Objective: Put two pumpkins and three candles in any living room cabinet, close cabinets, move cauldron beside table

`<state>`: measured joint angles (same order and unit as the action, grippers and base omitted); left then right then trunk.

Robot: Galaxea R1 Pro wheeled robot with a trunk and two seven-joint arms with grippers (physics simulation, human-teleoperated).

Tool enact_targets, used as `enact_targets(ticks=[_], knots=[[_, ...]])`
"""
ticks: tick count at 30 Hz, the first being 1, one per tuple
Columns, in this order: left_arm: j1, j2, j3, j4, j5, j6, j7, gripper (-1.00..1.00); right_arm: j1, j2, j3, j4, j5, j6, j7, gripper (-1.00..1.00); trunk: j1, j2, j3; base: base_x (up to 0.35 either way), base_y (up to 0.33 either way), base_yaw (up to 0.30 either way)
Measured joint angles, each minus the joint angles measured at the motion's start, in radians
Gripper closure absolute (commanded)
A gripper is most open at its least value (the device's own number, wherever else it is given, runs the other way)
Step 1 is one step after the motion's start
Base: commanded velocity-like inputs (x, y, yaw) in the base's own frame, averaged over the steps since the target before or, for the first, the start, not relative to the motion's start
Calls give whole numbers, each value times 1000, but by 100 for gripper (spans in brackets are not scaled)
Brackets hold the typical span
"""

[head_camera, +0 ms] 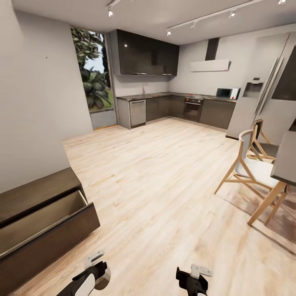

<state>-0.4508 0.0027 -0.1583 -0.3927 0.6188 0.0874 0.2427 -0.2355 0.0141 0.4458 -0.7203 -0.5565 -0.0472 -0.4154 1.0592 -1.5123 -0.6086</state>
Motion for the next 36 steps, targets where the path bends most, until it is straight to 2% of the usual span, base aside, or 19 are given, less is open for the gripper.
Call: enact_targets(ticks=[19,36], knots=[[0,0,0,1,0,0,0,100,0,0,0,0,0,6,0,-100,0,0,0,114,-100,288],[0,0,0,1,3,-1,0,100,0,2,-1,-1,0,13,-7,-100,0,0,-18,97,-80,222]])
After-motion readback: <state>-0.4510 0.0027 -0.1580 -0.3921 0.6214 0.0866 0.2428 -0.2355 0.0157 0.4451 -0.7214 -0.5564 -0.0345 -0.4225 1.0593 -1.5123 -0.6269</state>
